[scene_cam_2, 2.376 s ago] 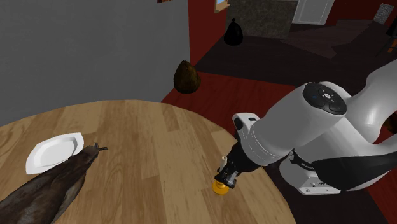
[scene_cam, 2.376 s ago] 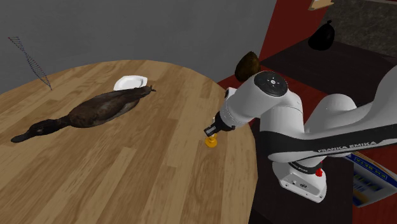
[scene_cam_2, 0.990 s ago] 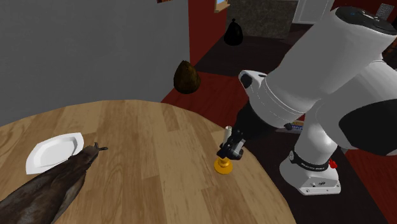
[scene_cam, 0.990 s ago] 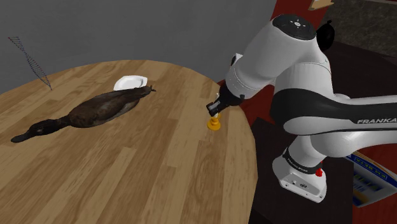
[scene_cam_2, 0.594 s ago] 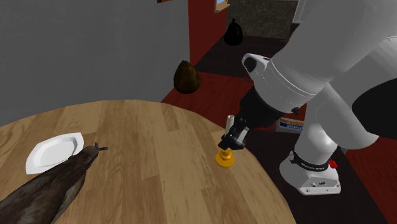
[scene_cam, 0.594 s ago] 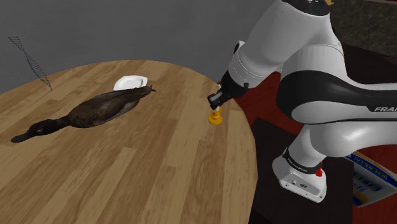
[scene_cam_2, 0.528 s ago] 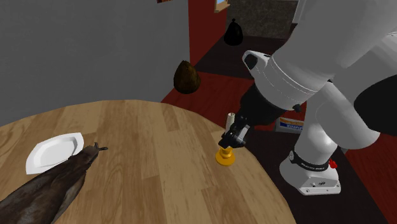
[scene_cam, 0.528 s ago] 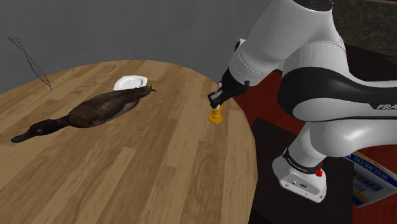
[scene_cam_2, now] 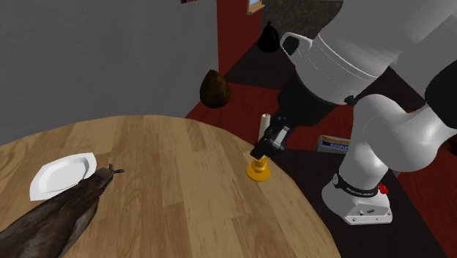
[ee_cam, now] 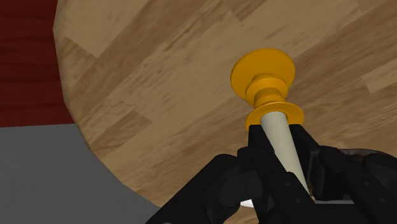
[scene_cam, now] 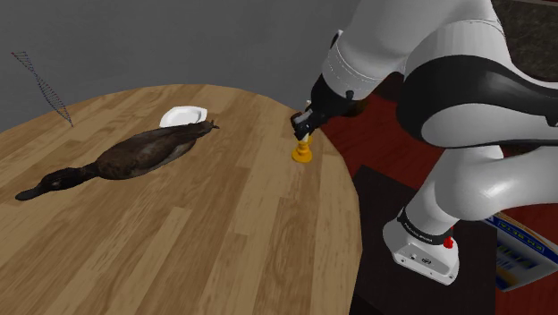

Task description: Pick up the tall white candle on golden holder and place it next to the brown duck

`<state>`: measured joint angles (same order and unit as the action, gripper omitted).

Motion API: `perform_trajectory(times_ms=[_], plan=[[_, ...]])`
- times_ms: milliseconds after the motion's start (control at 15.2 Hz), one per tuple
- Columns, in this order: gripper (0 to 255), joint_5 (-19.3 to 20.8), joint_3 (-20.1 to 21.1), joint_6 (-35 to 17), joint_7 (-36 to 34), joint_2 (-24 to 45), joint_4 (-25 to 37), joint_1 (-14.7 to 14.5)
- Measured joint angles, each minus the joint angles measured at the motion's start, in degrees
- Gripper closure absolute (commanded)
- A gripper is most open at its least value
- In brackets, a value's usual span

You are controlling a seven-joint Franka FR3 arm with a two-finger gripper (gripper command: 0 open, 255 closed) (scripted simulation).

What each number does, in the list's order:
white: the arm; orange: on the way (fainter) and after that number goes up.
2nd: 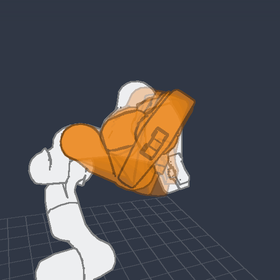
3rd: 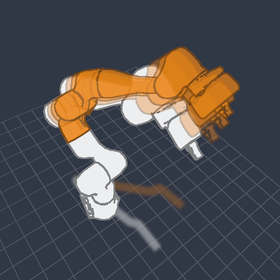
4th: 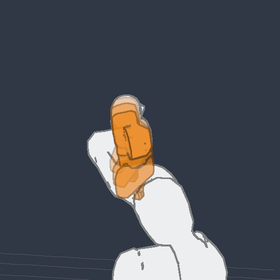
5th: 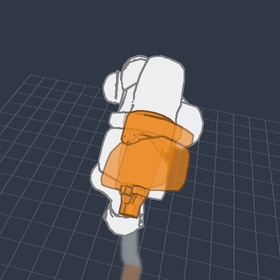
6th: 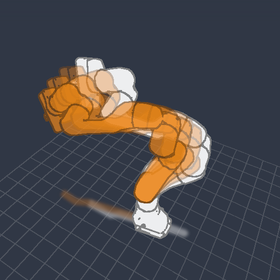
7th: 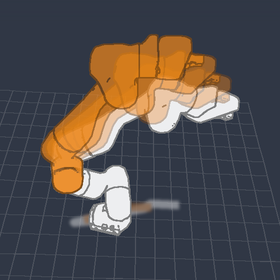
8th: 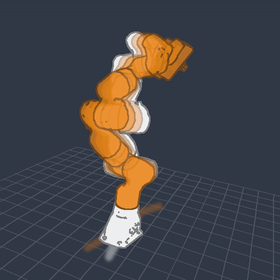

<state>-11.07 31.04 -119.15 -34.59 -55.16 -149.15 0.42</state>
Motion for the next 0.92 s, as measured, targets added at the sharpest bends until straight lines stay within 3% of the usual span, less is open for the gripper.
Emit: perform_trajectory(times_ms=[594, 924], plan=[[255, 4.02, 12.28, -5.83, -7.22, 19.60, 15.47, 11.09], [255, 11.40, 23.52, -6.20, -14.27, 32.12, 27.28, 20.91]])
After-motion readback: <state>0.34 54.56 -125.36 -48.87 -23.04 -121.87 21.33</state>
